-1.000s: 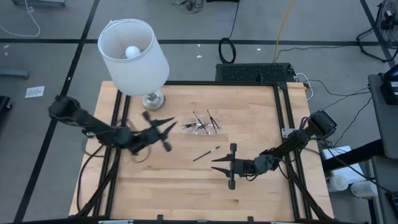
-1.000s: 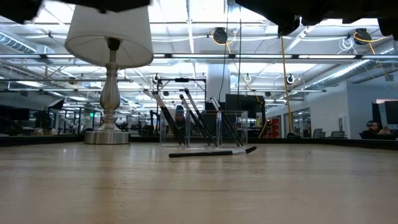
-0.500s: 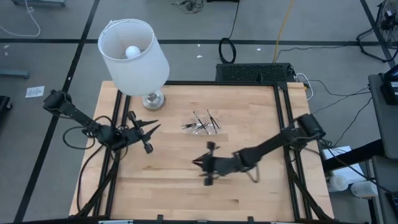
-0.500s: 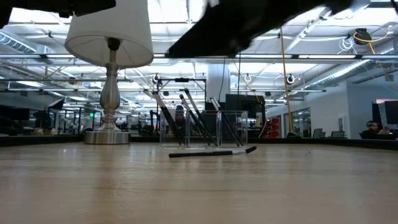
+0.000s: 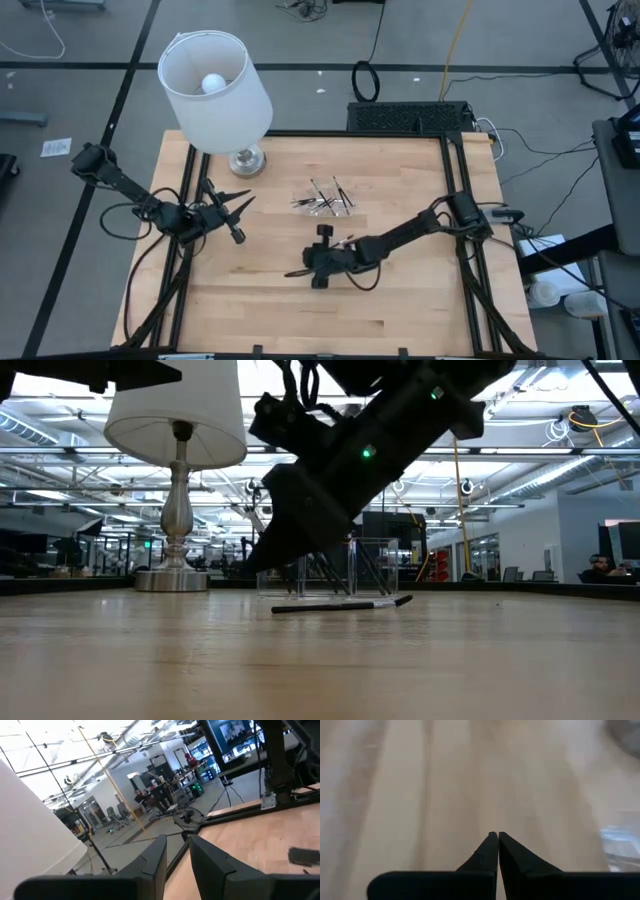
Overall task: Put items in baskets/containers
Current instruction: Put the brow brush into the transparent organizer
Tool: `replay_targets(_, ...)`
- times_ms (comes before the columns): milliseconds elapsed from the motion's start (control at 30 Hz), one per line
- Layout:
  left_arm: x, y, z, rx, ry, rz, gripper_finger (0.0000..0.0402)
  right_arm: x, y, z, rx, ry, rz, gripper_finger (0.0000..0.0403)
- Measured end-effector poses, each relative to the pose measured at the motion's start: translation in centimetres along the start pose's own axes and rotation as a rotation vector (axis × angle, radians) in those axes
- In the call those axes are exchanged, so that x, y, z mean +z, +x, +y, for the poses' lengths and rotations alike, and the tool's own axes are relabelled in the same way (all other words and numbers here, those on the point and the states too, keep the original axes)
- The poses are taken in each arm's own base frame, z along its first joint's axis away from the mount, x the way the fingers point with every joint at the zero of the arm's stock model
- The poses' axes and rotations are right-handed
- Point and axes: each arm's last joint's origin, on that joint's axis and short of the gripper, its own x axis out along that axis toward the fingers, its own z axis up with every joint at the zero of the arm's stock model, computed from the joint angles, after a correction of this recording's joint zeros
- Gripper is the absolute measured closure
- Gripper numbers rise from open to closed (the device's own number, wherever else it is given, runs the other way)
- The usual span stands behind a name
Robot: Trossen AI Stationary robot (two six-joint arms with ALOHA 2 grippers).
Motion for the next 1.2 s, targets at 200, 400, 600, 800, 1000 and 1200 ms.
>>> replay_targets(200,0.0,0.0,0.0,-0.002,0.007,-0.003,0.0309,-0.7,0.0,-0.2,-0.042,-0.014,0.066,0.0403)
replay_targets(400,0.0,0.0,0.0,-0.002,0.011,-0.003,0.0309,-1.9,0.4,0.1,-0.032,-0.034,0.134,0.0403)
replay_targets(600,0.0,0.0,0.0,-0.002,0.011,-0.003,0.0309,-2.2,0.1,0.1,0.0,-0.012,0.184,0.0403)
replay_targets(800,0.0,0.0,0.0,-0.002,0.005,-0.003,0.0309,-2.4,-0.3,1.1,0.047,-0.028,0.195,0.0403)
replay_targets(1000,0.0,0.0,0.0,-0.002,0.003,-0.003,0.0309,-2.8,-1.1,2.4,0.063,-0.015,0.217,0.0403)
replay_targets(1200,0.0,0.0,0.0,-0.002,0.002,-0.002,0.0309,-2.9,-2.0,3.6,0.099,-0.041,0.221,0.0403)
